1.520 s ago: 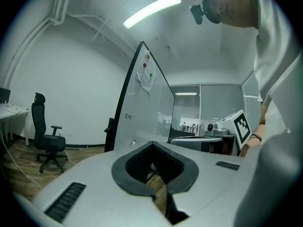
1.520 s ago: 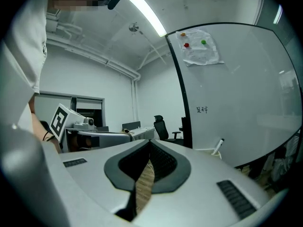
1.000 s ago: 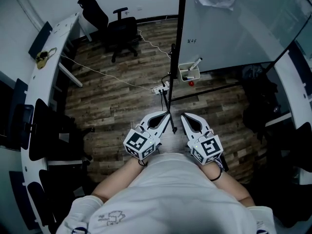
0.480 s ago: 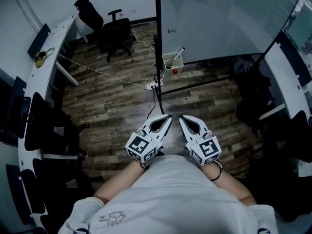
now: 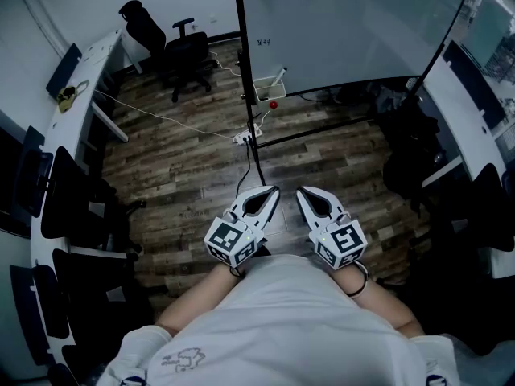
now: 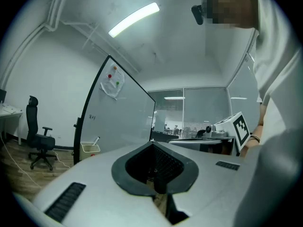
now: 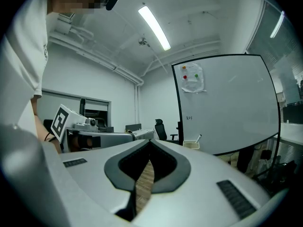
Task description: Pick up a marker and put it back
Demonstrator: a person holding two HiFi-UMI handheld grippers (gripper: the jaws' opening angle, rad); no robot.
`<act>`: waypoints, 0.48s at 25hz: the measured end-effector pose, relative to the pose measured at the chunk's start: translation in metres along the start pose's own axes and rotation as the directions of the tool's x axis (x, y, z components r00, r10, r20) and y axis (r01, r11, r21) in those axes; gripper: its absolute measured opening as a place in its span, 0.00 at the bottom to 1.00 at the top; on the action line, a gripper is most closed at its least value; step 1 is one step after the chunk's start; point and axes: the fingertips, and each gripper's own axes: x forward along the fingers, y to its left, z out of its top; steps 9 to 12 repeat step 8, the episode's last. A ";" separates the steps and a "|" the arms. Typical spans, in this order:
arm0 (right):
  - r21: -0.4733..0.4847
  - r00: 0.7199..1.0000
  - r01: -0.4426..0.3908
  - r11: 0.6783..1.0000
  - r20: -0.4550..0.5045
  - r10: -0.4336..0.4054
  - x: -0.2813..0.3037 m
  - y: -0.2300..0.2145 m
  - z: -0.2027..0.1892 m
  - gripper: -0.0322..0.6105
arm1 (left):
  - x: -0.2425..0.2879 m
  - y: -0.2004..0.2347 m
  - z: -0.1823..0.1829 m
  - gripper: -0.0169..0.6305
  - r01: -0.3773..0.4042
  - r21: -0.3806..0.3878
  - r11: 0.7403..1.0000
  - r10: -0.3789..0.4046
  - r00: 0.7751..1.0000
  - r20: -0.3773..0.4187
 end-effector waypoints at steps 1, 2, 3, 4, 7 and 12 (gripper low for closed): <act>0.002 1.000 -0.001 1.000 0.001 0.001 -0.004 0.002 0.000 0.07 | -0.002 -0.004 -0.001 0.04 -0.001 0.000 1.000 0.001 1.000 -0.001; 0.003 1.000 -0.002 1.000 0.001 0.002 -0.008 0.005 -0.001 0.07 | -0.005 -0.008 -0.002 0.04 -0.003 0.000 1.000 0.003 1.000 -0.002; 0.003 1.000 -0.004 1.000 0.001 0.004 -0.012 0.008 -0.002 0.07 | -0.007 -0.012 -0.003 0.04 -0.005 0.000 1.000 0.005 1.000 -0.002; 0.003 1.000 -0.006 1.000 0.002 0.006 -0.016 0.010 -0.003 0.07 | -0.009 -0.015 -0.003 0.04 -0.007 0.001 1.000 0.007 1.000 -0.002; 0.001 1.000 -0.011 1.000 0.004 0.011 -0.024 0.015 -0.003 0.07 | -0.013 -0.024 -0.004 0.04 -0.009 0.002 1.000 0.009 1.000 -0.001; 0.000 1.000 -0.013 1.000 0.005 0.013 -0.026 0.016 -0.002 0.07 | -0.014 -0.027 -0.005 0.04 -0.009 0.002 1.000 0.009 1.000 -0.002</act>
